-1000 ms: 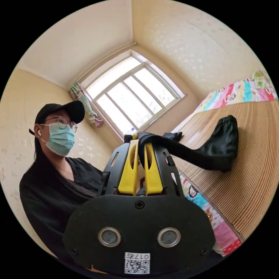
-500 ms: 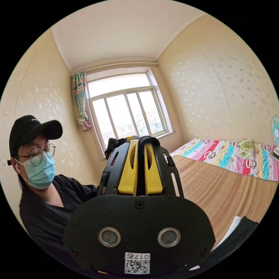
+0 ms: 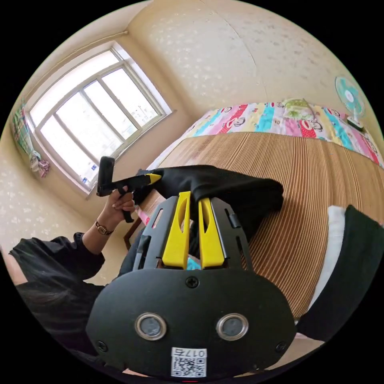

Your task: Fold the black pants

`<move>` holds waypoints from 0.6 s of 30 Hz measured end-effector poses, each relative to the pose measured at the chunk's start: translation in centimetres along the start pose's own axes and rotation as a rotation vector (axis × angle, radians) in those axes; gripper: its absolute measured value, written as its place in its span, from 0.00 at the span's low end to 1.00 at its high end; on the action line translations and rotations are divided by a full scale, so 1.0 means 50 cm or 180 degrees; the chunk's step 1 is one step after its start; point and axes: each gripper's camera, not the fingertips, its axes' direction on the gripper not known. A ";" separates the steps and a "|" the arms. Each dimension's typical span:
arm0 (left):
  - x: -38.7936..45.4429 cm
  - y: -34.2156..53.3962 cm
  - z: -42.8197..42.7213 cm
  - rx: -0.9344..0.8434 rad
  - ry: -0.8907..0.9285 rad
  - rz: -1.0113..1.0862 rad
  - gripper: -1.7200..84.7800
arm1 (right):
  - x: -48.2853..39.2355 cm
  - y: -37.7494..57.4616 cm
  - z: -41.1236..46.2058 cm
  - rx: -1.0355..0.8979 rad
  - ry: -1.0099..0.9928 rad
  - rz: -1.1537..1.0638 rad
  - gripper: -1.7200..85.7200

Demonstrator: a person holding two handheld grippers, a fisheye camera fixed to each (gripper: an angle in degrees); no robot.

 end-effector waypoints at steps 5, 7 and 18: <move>-0.212 0.366 0.094 -0.0322 0.0417 -0.1018 0.12 | 0.134 0.261 0.068 -0.0168 -0.0063 0.1063 0.11; -0.252 0.396 0.075 -0.0075 0.0443 -0.1207 0.14 | 0.164 0.266 0.033 0.0205 -0.0287 0.1238 0.15; -0.417 0.174 0.313 -0.0596 0.0185 -0.1263 0.18 | 0.302 0.070 0.211 -0.0171 -0.0909 0.1569 0.26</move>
